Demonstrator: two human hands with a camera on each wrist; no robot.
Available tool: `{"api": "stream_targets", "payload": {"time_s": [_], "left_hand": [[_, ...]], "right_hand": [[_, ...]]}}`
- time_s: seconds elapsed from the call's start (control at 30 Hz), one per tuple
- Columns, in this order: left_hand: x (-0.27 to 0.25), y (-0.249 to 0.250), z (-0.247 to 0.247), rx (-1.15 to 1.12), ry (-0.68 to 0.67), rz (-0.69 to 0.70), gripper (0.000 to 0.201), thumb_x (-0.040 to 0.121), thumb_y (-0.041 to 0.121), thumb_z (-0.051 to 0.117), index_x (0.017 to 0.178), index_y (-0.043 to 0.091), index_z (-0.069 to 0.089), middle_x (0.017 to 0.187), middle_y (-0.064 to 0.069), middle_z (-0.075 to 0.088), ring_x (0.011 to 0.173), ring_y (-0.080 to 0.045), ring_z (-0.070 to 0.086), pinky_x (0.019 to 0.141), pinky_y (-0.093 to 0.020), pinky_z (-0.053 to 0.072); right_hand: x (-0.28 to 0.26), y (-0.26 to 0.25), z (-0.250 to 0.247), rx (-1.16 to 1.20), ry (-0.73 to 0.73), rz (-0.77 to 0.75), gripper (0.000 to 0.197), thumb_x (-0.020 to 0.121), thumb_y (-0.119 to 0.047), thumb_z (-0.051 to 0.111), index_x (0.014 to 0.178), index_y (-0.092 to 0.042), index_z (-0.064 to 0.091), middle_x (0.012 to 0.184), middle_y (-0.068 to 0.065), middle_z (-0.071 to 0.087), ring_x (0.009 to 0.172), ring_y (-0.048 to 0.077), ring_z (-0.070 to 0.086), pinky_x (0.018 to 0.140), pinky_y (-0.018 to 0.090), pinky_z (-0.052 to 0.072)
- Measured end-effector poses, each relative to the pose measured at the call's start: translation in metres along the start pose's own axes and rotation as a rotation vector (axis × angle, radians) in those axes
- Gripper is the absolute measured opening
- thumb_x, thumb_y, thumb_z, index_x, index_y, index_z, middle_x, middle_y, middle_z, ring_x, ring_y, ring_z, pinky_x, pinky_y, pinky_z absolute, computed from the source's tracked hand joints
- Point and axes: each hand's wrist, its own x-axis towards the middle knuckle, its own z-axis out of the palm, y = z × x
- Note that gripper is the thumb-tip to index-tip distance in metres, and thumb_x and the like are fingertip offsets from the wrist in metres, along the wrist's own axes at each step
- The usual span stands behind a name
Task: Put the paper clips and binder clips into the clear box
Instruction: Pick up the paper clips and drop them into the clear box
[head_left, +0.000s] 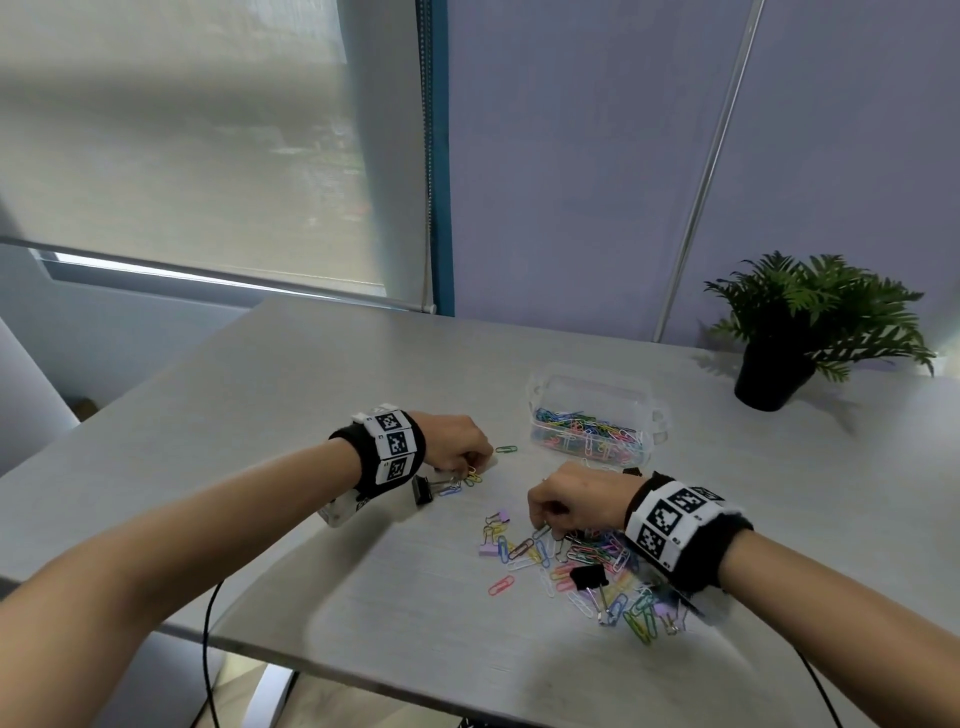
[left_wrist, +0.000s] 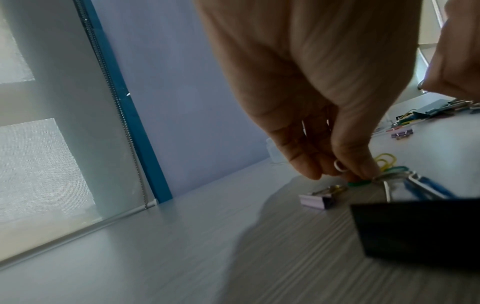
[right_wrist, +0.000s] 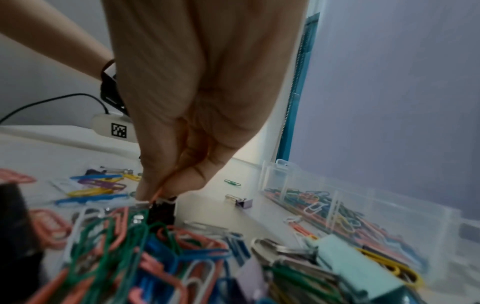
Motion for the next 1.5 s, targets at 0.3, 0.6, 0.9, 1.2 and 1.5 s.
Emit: {"api": "stream_targets", "payload": {"time_s": [0.3, 0.6, 0.9, 1.2, 1.5], "left_hand": [[-0.003, 0.002, 0.004, 0.106, 0.018, 0.043, 0.019, 0.084, 0.004, 0.053, 0.102, 0.0, 0.058, 0.108, -0.018, 0.058, 0.103, -0.031, 0.052, 0.089, -0.037, 0.042], [-0.002, 0.01, 0.004, 0.081, 0.051, 0.015, 0.016, 0.082, 0.006, 0.053, 0.096, 0.0, 0.057, 0.1, -0.02, 0.062, 0.091, -0.032, 0.056, 0.077, -0.035, 0.043], [0.022, 0.006, -0.01, -0.245, 0.207, -0.168, 0.024, 0.081, 0.015, 0.066, 0.101, 0.004, 0.059, 0.103, -0.016, 0.066, 0.083, -0.024, 0.055, 0.075, -0.028, 0.043], [0.05, 0.018, -0.015, -0.199, 0.133, -0.296, 0.035, 0.083, 0.016, 0.066, 0.114, 0.002, 0.058, 0.117, -0.016, 0.063, 0.109, -0.029, 0.058, 0.087, -0.032, 0.047], [0.056, 0.025, -0.02, -0.06, 0.021, -0.337, 0.029, 0.085, 0.013, 0.055, 0.11, -0.001, 0.061, 0.114, -0.022, 0.062, 0.107, -0.037, 0.059, 0.088, -0.043, 0.05]], "right_hand": [[-0.002, -0.004, 0.007, -0.188, -0.015, -0.027, 0.021, 0.082, 0.005, 0.048, 0.096, -0.007, 0.059, 0.092, 0.013, 0.067, 0.088, 0.029, 0.063, 0.075, 0.036, 0.048], [-0.008, 0.0, 0.012, -0.306, -0.027, -0.138, 0.013, 0.084, 0.004, 0.049, 0.087, -0.003, 0.06, 0.096, 0.016, 0.06, 0.091, 0.03, 0.052, 0.075, 0.038, 0.042], [-0.019, 0.011, -0.007, -0.039, 0.144, -0.041, 0.006, 0.084, -0.002, 0.054, 0.088, -0.002, 0.058, 0.094, 0.014, 0.063, 0.088, 0.026, 0.057, 0.076, 0.034, 0.046], [-0.023, 0.061, -0.068, 0.288, 0.685, 0.294, 0.013, 0.08, -0.002, 0.066, 0.077, -0.011, 0.057, 0.079, 0.004, 0.065, 0.074, 0.015, 0.059, 0.069, 0.015, 0.045], [0.004, 0.091, -0.058, 0.235, 0.663, 0.427, 0.009, 0.08, 0.007, 0.06, 0.081, 0.002, 0.068, 0.075, 0.009, 0.063, 0.066, 0.02, 0.057, 0.067, 0.025, 0.047]]}}
